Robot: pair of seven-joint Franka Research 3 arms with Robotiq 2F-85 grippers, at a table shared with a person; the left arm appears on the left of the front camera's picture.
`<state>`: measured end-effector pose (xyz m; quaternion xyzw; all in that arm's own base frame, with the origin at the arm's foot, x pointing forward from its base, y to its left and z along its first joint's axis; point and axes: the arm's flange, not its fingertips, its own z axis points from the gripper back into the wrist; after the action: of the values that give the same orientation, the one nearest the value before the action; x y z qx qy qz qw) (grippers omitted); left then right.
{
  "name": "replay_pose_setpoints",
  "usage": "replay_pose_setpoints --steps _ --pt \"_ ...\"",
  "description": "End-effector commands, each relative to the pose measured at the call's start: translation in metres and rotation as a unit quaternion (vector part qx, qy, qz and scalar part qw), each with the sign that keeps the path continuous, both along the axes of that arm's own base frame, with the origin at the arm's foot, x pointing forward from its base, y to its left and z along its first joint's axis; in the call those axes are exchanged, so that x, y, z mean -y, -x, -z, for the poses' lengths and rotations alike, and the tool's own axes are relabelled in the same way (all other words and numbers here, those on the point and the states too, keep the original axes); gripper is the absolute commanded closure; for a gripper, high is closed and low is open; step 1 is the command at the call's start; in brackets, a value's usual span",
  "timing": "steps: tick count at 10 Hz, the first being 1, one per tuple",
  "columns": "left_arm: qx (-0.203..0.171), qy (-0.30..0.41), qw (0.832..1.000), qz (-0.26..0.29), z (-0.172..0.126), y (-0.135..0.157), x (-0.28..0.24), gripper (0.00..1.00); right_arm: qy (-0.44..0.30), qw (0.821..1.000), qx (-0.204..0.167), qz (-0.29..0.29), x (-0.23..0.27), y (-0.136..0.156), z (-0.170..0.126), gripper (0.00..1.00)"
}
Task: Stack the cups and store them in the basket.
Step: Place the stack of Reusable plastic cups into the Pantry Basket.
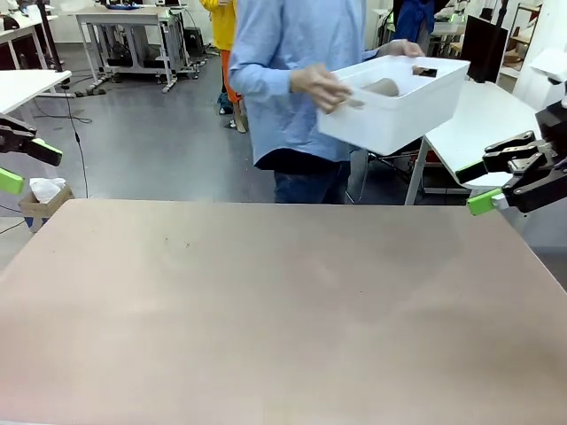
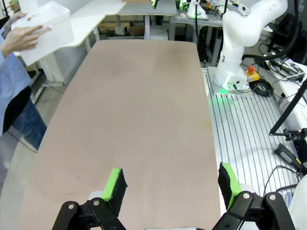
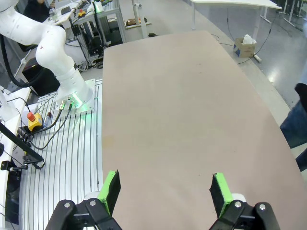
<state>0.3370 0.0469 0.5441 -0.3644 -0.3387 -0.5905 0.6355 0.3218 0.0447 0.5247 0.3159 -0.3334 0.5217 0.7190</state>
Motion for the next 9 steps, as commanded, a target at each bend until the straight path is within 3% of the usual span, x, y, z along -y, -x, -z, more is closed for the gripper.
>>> replay_pose_setpoints --steps 1,9 --pt "0.001 0.007 1.0 0.001 -0.0032 0.0006 0.0003 0.0 -0.009 1.0 0.009 -0.006 0.0008 -0.0027 -0.0005 0.0" --pt "0.001 0.007 1.0 0.001 -0.0032 0.0006 0.0003 0.0 -0.009 1.0 0.009 -0.006 0.0008 -0.0027 -0.0005 0.0"
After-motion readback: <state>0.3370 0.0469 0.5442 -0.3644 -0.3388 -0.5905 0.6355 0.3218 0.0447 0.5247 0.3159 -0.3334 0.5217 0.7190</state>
